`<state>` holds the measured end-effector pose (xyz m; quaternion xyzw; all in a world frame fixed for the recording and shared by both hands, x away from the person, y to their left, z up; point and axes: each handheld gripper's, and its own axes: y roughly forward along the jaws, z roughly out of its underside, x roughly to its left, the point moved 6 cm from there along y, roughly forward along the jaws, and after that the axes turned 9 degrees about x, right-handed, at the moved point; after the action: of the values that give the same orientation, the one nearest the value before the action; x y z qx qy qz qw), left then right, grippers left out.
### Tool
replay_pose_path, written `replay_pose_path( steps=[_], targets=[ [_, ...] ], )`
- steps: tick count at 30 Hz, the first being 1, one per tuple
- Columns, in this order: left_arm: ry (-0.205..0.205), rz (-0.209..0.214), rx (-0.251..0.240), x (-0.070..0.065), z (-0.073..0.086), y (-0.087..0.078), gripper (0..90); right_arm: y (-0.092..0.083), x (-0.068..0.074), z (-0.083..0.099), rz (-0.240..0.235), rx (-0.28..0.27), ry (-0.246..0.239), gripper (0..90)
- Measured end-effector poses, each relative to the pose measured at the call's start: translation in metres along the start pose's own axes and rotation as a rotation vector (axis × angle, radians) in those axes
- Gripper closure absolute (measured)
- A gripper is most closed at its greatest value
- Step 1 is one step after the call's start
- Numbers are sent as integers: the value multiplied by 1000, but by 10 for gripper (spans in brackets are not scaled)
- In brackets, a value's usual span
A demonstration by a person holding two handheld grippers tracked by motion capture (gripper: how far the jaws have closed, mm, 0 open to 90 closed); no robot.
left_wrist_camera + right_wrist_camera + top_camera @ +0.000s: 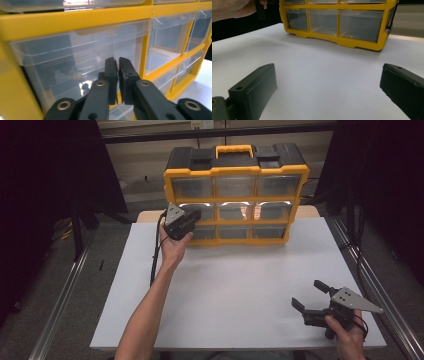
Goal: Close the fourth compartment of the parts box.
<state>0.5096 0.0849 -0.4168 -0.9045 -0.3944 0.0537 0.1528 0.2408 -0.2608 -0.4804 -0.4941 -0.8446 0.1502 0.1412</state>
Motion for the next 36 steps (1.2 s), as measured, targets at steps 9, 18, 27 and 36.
replay_pose_path(
  steps=[9,18,27,36],
  targets=[
    [18,13,10,-2,4,-11,656,-2,1,0,9,4,-5,5],
    [7,30,13,-7,5,-35,334,-3,1,0,21,0,-4,5],
    [-61,19,36,-17,16,-59,54,-2,2,0,20,7,-8,5],
    [-8,54,62,-26,36,-82,24,-2,1,0,23,6,-7,5]
  ],
)
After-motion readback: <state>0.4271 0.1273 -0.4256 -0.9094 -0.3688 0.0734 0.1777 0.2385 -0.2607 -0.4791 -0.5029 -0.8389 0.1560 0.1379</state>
